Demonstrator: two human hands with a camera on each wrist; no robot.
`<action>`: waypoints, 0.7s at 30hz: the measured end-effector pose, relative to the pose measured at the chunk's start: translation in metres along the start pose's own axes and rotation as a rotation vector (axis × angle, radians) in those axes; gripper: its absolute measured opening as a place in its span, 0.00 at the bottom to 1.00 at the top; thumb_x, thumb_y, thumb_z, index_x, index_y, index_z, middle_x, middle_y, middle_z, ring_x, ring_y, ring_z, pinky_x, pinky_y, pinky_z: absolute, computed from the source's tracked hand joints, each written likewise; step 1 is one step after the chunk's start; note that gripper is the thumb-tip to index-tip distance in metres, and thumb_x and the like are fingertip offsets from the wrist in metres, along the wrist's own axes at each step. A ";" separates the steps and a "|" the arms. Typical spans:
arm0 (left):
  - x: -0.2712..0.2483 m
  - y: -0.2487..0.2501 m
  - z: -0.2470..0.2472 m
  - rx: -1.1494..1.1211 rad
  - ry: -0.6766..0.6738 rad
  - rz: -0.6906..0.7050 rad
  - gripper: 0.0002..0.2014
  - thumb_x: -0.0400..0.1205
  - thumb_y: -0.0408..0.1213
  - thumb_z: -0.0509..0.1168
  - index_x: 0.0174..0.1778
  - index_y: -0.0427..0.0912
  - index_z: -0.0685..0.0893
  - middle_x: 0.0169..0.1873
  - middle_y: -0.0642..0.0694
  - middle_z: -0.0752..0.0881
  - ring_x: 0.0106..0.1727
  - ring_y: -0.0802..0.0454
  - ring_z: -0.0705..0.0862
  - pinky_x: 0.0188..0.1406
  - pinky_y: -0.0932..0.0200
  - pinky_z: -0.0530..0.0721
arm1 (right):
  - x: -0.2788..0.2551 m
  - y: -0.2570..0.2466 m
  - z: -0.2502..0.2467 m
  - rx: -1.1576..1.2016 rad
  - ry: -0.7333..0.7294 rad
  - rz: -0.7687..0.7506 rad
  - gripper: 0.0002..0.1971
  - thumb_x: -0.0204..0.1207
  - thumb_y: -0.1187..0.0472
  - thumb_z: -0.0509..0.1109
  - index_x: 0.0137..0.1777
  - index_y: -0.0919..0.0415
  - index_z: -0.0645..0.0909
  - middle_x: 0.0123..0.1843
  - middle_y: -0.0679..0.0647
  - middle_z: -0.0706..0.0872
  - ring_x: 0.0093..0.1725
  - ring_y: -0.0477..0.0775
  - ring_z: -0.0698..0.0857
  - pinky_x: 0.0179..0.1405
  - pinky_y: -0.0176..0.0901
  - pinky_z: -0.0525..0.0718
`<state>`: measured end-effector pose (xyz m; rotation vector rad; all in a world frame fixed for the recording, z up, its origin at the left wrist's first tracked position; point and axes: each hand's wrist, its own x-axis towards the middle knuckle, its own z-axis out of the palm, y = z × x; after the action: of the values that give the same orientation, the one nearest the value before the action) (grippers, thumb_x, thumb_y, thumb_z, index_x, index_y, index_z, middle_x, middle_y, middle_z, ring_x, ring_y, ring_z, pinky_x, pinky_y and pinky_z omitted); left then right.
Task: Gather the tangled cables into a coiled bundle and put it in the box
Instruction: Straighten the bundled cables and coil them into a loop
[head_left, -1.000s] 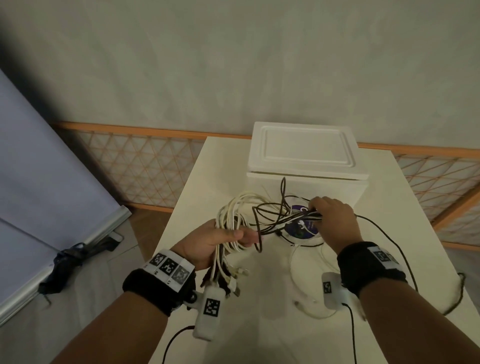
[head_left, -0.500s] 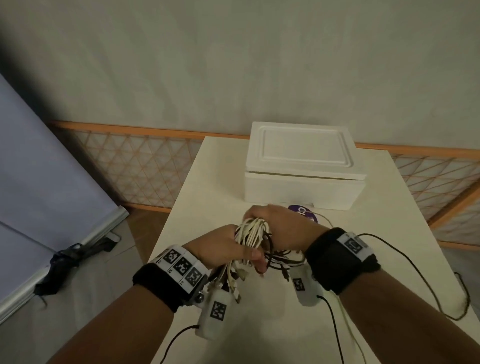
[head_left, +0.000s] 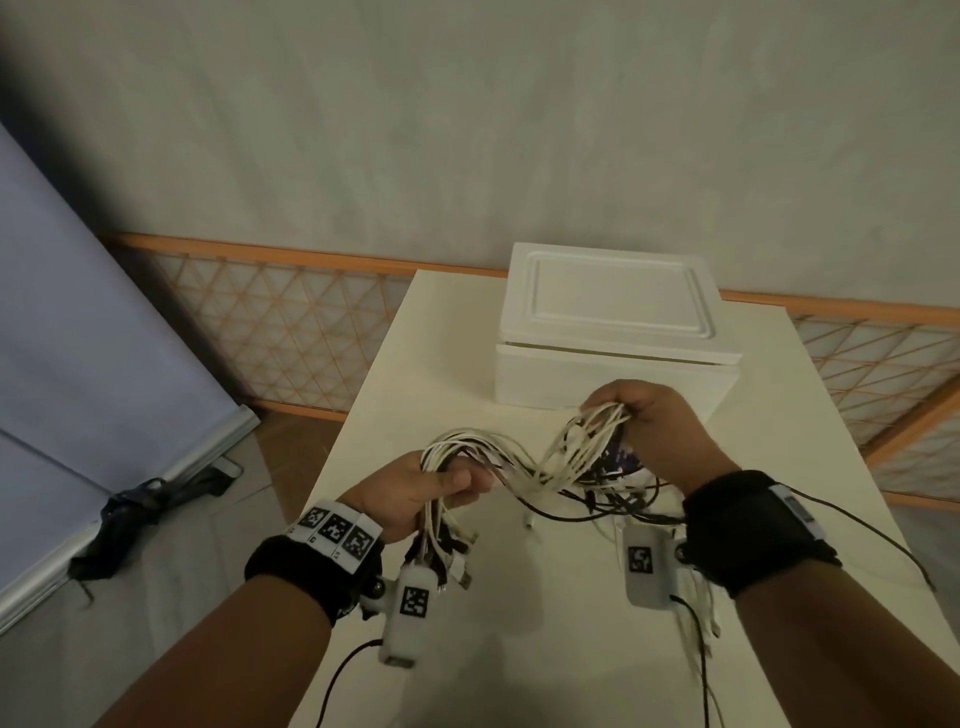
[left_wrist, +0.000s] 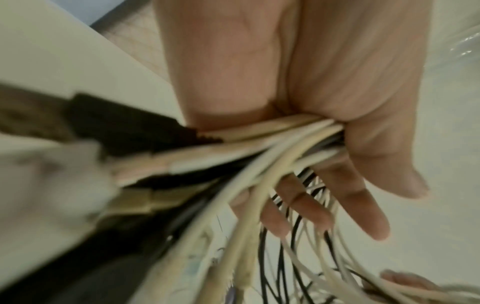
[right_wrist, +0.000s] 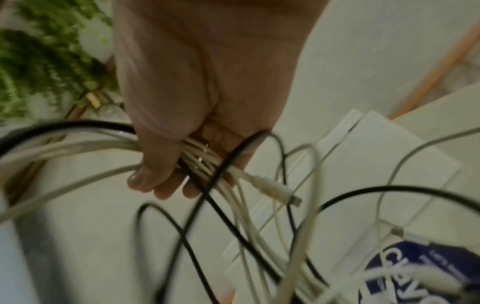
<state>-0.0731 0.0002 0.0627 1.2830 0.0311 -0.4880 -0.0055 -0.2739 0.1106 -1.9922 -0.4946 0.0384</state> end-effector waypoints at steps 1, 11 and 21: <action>-0.001 0.002 -0.002 -0.021 0.049 -0.010 0.15 0.67 0.48 0.79 0.36 0.37 0.91 0.39 0.41 0.90 0.47 0.45 0.89 0.53 0.53 0.86 | -0.001 0.001 -0.009 -0.061 -0.007 0.006 0.26 0.61 0.87 0.65 0.39 0.52 0.87 0.36 0.47 0.90 0.39 0.42 0.87 0.43 0.34 0.82; 0.007 0.028 0.036 0.287 0.008 -0.119 0.20 0.79 0.36 0.67 0.21 0.40 0.72 0.15 0.46 0.63 0.16 0.53 0.60 0.19 0.66 0.60 | 0.002 -0.057 0.024 -0.581 -0.534 0.072 0.54 0.64 0.59 0.79 0.84 0.52 0.47 0.84 0.48 0.57 0.81 0.46 0.58 0.79 0.40 0.57; -0.005 0.034 0.046 0.123 -0.288 0.018 0.14 0.68 0.49 0.78 0.27 0.44 0.83 0.15 0.51 0.68 0.14 0.59 0.63 0.19 0.68 0.66 | 0.012 -0.025 0.067 -0.081 -0.094 0.059 0.10 0.76 0.62 0.70 0.37 0.52 0.73 0.33 0.53 0.79 0.35 0.51 0.78 0.36 0.45 0.75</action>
<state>-0.0764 -0.0337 0.1085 1.3209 -0.2553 -0.6632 -0.0187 -0.2030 0.1034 -2.0915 -0.5046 0.1518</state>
